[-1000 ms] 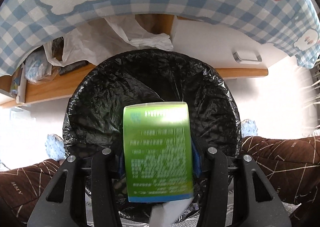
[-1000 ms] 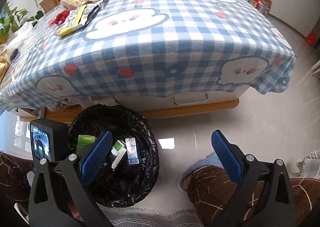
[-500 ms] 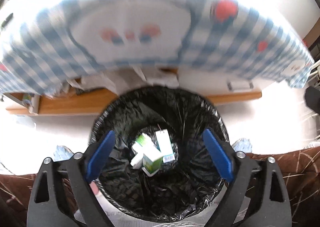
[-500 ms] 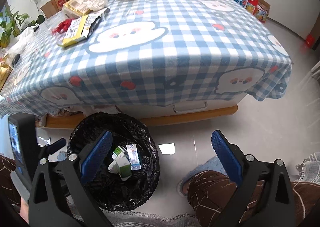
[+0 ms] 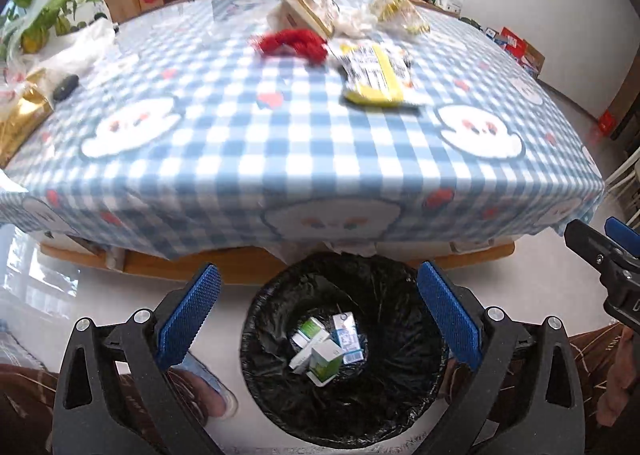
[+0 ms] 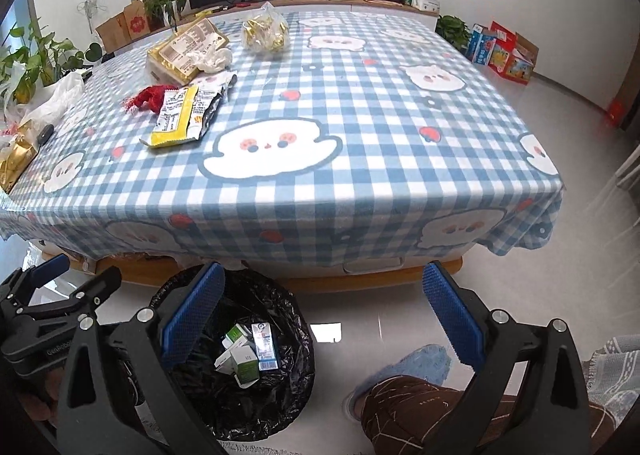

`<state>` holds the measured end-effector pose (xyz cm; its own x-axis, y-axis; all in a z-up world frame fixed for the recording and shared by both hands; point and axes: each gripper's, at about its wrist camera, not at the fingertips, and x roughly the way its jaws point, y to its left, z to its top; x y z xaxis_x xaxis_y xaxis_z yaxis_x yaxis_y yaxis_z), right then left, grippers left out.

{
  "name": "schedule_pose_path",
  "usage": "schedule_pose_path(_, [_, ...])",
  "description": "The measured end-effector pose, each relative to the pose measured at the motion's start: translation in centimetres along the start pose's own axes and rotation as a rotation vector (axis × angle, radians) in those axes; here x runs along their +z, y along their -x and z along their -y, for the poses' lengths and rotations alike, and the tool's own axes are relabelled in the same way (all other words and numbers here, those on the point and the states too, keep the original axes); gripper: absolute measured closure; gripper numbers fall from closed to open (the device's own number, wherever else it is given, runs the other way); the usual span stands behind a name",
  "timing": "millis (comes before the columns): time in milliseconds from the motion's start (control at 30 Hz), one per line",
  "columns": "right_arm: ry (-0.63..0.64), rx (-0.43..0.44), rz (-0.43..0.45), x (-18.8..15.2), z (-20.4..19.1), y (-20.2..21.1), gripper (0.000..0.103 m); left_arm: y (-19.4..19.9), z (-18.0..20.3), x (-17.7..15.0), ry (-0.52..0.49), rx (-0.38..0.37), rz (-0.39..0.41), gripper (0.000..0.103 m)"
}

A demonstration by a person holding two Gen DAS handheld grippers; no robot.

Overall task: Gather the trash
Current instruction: 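Raise both tools back toward the table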

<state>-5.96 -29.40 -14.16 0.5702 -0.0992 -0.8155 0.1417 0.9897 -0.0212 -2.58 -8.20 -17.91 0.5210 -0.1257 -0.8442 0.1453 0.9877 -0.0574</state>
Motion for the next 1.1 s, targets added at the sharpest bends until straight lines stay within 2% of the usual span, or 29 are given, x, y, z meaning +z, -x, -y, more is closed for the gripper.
schedule_pose_path(200, [0.020,0.009,0.026,1.4,-1.0,0.4,0.008,1.9,-1.7,2.3,0.019,0.011,0.023,0.006])
schedule_pose_path(467, [0.043,0.018,0.057,4.4,-2.0,-0.2,0.008,2.1,-3.0,5.5,0.016,0.015,0.031,0.006])
schedule_pose_path(667, [0.050,0.026,0.075,7.0,-2.6,-1.7,0.008,0.6,-3.3,7.9,0.014,0.016,0.015,0.006])
schedule_pose_path(967, [0.081,0.049,0.074,11.2,-4.3,-4.9,0.008,-2.8,-5.0,12.0,0.065,0.004,-0.032,0.007])
schedule_pose_path(1100, [0.091,0.057,0.081,13.6,-4.8,-6.4,0.008,-4.0,-4.8,14.4,0.037,0.038,-0.013,0.007])
